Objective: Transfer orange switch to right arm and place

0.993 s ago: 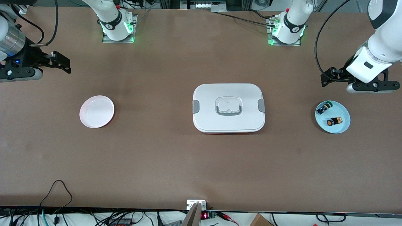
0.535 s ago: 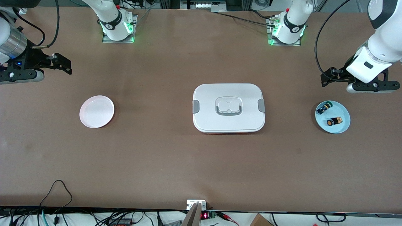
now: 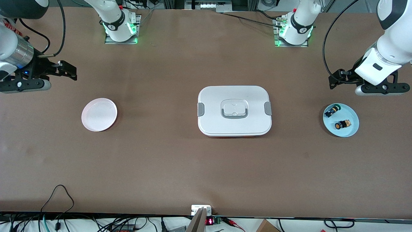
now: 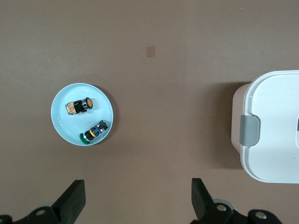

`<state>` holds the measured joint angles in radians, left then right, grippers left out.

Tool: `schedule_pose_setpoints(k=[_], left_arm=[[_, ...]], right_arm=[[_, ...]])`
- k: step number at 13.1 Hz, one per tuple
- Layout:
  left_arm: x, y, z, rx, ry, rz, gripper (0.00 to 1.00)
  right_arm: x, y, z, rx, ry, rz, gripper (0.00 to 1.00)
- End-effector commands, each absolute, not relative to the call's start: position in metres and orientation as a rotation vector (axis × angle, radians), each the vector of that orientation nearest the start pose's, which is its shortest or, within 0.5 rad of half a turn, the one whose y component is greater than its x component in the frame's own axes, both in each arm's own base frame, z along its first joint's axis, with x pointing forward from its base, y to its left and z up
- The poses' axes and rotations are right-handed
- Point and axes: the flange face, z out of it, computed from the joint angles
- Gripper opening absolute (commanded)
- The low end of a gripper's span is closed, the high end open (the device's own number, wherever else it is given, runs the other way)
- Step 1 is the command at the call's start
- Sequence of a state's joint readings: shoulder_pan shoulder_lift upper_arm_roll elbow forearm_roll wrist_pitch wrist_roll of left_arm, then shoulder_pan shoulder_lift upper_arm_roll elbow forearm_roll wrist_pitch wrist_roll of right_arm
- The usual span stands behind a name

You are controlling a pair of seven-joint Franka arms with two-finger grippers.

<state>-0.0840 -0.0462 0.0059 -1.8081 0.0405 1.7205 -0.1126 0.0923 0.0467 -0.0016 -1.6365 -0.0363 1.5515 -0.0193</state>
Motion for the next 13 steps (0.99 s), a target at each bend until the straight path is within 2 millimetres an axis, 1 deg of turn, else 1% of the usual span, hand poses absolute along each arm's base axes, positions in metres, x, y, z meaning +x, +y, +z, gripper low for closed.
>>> schedule_pose_setpoints(k=[1,2,3,4,5,6,7,8,9,10,11,13], left_arm=[[0.545,-0.04,0.553,-3.098,-0.061,0.089,1.0],[0.545,-0.039,0.553,-3.098,-0.061,0.089,1.0],[0.546,-0.036,0.548,-3.094,-0.072,0.11,1.0],[0.545,-0.025,0.544,-3.091,-0.101,0.155,1.0],[0.545,-0.022,0.542,-3.091,-0.109,0.163,1.0],[0.547,-0.024,0.548,-3.092,-0.104,0.147,1.0],[0.55,-0.022,0.545,-3.087,-0.112,0.189,1.0],[0.547,-0.017,0.534,-3.069,-0.128,0.288,1.0],[0.549,0.003,0.517,-3.044,-0.168,0.388,1.0],[0.549,0.02,0.511,-3.042,-0.21,0.419,1.0],[0.551,0.032,0.498,-3.036,-0.244,0.46,1.0],[0.564,0.065,0.448,-3.026,-0.334,0.585,1.0]], right_arm=[[0.572,0.061,0.549,-3.157,-0.24,0.229,1.0],[0.574,0.07,0.543,-3.16,-0.264,0.234,1.0],[0.575,0.072,0.542,-3.16,-0.261,0.236,1.0],[0.575,0.072,0.541,-3.16,-0.259,0.238,1.0],[0.575,0.073,0.539,-3.16,-0.271,0.246,1.0],[0.574,0.072,0.539,-3.16,-0.261,0.251,1.0],[0.575,0.071,0.537,-3.158,-0.266,0.26,1.0],[0.576,0.07,0.533,-3.152,-0.258,0.28,1.0],[0.576,0.071,0.531,-3.147,-0.254,0.287,1.0],[0.576,0.072,0.531,-3.149,-0.252,0.285,1.0],[0.577,0.071,0.532,-3.153,-0.253,0.282,1.0],[0.576,0.075,0.532,-3.154,-0.26,0.282,1.0]])
